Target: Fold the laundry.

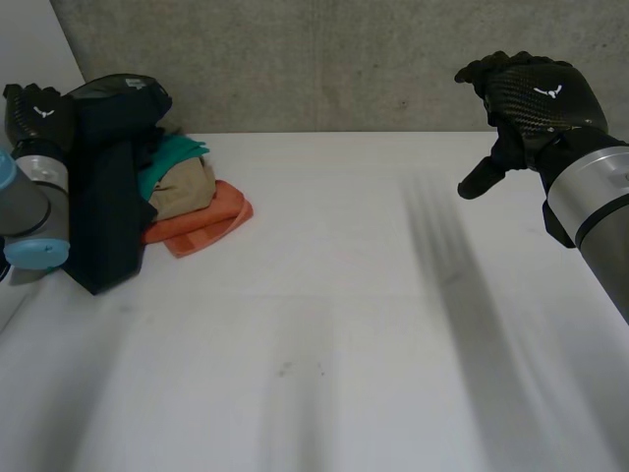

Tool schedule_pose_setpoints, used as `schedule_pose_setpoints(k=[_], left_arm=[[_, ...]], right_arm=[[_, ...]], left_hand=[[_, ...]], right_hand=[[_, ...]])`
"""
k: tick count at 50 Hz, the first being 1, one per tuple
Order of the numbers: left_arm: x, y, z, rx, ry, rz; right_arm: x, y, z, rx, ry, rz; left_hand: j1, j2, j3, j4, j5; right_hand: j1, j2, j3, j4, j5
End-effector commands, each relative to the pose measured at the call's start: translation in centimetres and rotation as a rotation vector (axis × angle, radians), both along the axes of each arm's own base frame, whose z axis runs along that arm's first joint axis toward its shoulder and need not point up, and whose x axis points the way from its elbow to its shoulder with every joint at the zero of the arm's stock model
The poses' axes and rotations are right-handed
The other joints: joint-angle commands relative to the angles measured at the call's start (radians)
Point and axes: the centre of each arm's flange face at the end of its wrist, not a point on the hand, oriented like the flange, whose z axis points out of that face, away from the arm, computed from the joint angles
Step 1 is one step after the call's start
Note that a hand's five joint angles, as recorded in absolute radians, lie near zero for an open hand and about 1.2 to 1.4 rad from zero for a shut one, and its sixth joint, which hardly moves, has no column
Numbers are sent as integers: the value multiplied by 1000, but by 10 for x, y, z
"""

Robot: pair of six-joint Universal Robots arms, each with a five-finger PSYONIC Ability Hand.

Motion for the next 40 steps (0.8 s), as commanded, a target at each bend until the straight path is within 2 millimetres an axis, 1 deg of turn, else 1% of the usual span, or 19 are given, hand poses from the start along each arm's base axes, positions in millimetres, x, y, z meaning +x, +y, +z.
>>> schedule_pose_setpoints(k=[1,2,5,6,9,10,13,14,16,17,20,21,24,25,28,30,33,37,40], left_arm=[[-59,43,41,-85,33,-146],[-71,58,54,-112,57,-199],[-89,84,71,-124,107,-309],[-105,106,82,-119,145,-414],[-133,143,93,-90,194,-612],[-151,168,95,-52,227,-750],[-175,203,89,33,262,-941],[-188,223,79,104,278,-1051],[-198,239,69,165,287,-1129],[-207,252,59,219,289,-1188],[-216,266,38,297,287,-1237],[-221,270,24,345,287,-1248],[-226,279,10,388,284,-1259],[-231,285,10,393,283,-1274],[-233,288,13,389,293,-1269],[-229,284,28,350,314,-1231],[-217,279,51,294,345,-1159],[-200,276,65,287,381,-1053],[-185,276,69,305,396,-977]], right_arm=[[-1,-1,1,-3,-1,-1],[-1,-2,2,-6,-2,-3],[-1,-2,3,-9,-3,-1],[-1,-2,3,-10,-3,0],[-1,-2,5,-15,-7,0],[-1,-1,6,-15,-7,0],[-1,0,9,-25,-11,2],[-1,0,10,-28,-12,2],[-1,0,11,-32,-11,3],[-1,0,11,-31,-13,4],[-1,0,12,-33,-12,3],[-1,0,12,-34,-12,3],[-1,0,12,-36,-13,3],[-2,0,12,-37,-12,2],[-2,-2,12,-44,5,-3],[-3,-3,11,-48,20,-9],[-4,-4,9,-55,57,-14],[-1,-2,8,-70,100,-5],[0,0,6,-71,144,-4]], left_hand=[[242,234,221,209,258],[242,234,221,209,258],[242,234,221,209,258],[242,234,221,209,258],[242,234,221,209,258],[242,234,221,209,258],[242,234,221,209,258],[242,234,221,209,258],[242,234,221,209,258],[242,234,221,209,258],[242,234,221,209,258],[27,19,6,-5,44],[-980,-988,-1001,-1012,-963],[-904,-912,-925,-936,-887],[-971,-978,-991,-1003,-954],[-971,-978,-991,-1003,-954],[-965,-972,-986,-997,-948],[-947,-955,-968,-979,-930],[-938,-946,-959,-970,-921]], right_hand=[[-23,-50,-42,-64,-60],[-23,-50,-42,-64,-60],[-23,-50,-42,-64,-60],[-23,-50,-42,-64,-60],[-23,-50,-42,-64,-60],[-23,-50,-42,-64,-60],[-23,-50,-42,-64,-60],[-23,-50,-42,-64,-60],[-23,-50,-42,-64,-60],[-23,-50,-42,-64,-60],[-23,-50,-42,-64,-60],[-23,-50,-42,-64,-60],[-23,-50,-42,-64,-60],[-23,-50,-42,-64,-60],[-23,-50,-42,-64,-60],[-23,-50,-42,-64,-60],[-23,-50,-42,-64,-60],[-23,-50,-42,-64,-60],[-23,-50,-42,-64,-60]])
